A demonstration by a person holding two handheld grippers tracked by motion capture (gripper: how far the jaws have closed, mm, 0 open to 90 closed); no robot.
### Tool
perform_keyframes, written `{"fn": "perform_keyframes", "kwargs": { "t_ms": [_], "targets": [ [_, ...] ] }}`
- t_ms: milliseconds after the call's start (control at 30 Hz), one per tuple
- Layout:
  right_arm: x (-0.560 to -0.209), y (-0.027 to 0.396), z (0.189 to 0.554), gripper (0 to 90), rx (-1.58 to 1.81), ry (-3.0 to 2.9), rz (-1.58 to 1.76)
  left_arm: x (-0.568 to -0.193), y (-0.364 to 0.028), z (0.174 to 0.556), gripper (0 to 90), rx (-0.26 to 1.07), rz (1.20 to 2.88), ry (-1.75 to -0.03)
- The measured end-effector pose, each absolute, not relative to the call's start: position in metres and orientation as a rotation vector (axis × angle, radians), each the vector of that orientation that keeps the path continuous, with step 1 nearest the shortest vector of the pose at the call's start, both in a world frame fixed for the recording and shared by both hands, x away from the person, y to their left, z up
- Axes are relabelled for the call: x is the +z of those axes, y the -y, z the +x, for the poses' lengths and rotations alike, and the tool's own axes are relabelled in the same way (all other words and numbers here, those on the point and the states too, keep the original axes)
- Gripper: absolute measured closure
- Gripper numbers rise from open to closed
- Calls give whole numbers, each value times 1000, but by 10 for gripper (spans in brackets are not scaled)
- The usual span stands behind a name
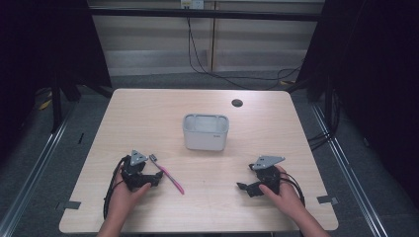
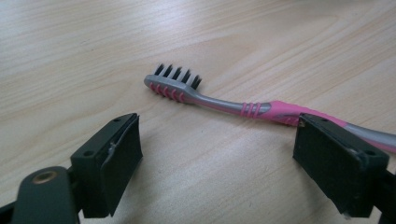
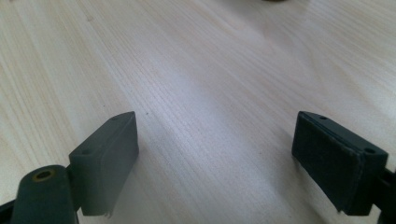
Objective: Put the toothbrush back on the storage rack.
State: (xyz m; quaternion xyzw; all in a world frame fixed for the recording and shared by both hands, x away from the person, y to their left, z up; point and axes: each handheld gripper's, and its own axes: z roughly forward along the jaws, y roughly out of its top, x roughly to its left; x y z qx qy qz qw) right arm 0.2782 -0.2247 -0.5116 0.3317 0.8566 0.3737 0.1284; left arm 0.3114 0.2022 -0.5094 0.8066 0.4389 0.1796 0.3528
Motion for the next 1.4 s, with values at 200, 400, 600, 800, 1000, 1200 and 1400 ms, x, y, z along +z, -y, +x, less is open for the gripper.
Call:
{"fn": "perform_keyframes", "kwargs": {
  "t_ms": [200,400,600,800,1000,1200,1400],
  "targets": [
    [-512,225,278,141,1087,-2491,964,-502,-201,309,181,439,2132,-1205],
    [-512,225,278,141,1086,-2491,963,-488,-207,313,281,283,2133,-1359],
    [-512,225,278,141,1086,-2491,965,-473,-199,324,317,151,2169,-1476],
    [-512,225,278,141,1086,-2491,963,-466,-195,338,352,61,2124,-1587],
    [-512,225,278,141,1086,-2491,964,-463,-188,345,387,19,2077,-1646],
    [-512,225,278,141,1087,-2491,962,-465,-181,348,422,-4,2071,-1680],
    [-512,225,278,140,1087,-2491,962,-469,-175,349,446,23,2082,-1713]
  ]
}}
